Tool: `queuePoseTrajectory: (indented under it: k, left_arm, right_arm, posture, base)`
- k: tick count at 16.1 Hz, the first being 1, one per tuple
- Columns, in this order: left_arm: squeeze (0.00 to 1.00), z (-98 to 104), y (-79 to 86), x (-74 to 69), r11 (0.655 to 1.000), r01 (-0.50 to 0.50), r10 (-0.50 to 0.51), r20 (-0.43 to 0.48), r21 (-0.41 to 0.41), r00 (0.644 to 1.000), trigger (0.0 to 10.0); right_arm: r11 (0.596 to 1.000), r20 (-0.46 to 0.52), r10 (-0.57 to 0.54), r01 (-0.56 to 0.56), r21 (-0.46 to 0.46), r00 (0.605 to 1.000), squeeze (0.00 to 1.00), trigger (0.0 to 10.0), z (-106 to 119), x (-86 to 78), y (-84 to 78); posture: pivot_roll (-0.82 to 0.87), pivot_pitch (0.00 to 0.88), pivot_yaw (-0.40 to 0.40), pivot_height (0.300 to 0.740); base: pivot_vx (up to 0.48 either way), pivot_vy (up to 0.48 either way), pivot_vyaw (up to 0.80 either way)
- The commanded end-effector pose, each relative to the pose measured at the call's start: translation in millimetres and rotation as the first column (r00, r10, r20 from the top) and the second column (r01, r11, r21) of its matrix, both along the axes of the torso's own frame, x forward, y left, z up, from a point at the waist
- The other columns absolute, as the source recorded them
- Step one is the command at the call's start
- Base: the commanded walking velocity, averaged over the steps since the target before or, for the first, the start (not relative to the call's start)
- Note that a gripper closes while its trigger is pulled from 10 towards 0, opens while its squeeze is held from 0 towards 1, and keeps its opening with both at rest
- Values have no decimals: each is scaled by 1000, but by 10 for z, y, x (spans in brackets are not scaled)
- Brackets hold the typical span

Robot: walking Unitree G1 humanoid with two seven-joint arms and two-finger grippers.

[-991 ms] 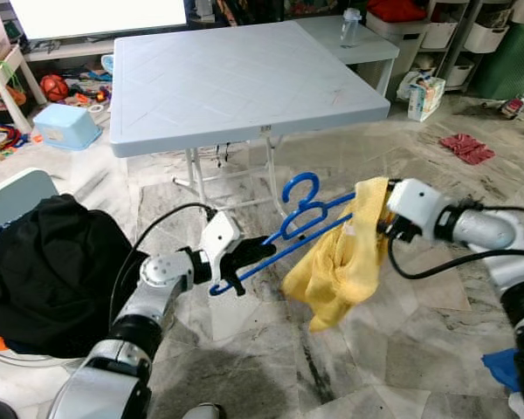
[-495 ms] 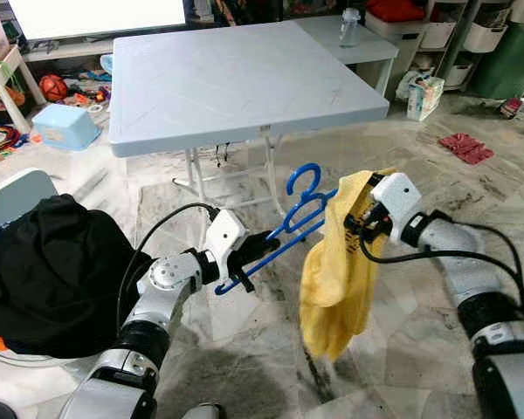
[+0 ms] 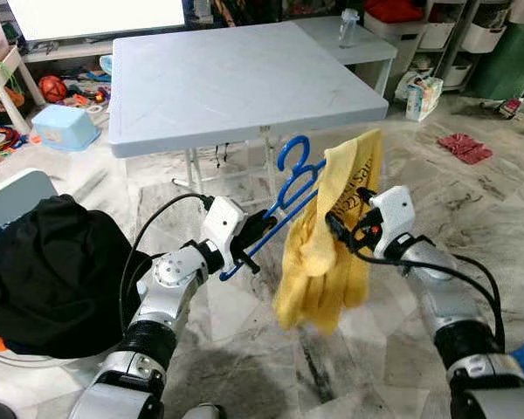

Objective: Hang hanger

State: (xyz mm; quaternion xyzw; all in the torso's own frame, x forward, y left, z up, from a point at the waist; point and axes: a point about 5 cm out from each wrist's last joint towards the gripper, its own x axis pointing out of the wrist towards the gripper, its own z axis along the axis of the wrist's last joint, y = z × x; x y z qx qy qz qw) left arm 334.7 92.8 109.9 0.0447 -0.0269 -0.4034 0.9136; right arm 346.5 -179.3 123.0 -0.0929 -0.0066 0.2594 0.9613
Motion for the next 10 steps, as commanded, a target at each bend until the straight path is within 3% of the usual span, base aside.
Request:
queuePoseTrajectory:
  k: [1,4,6,9,10]
  left_arm:
    - [0,141,-24,22,1000,-5,7,71,-26,997,0]
    - [0,161,-36,31,999,-11,13,72,-32,997,0]
    - [0,176,-34,38,999,-20,22,80,-30,997,0]
    - [0,185,5,52,999,-44,47,86,-29,995,0]
    - [0,187,26,48,997,-70,74,92,-40,993,0]
  right_arm:
    - [1000,2,23,-23,-3,1000,0,10000,34,0,43]
    - [1000,-26,5,-5,30,1000,0,10000,22,7,98]
    - [995,-96,92,-88,53,991,0,10000,-48,-78,228]
    - [998,-113,67,-67,4,991,0,10000,-132,-166,125]
    - [995,-72,-17,24,100,997,0,10000,-89,-218,44]
  posture:
    - [-24,0,1,740]
    - [-23,0,0,740]
    - [-18,0,-1,740]
    - [-15,0,-2,740]
    - [-18,0,0,740]
  base:
    - [0,0,0]
    - [0,0,0]
    - [0,0,0]
    - [0,0,0]
    - [0,0,0]
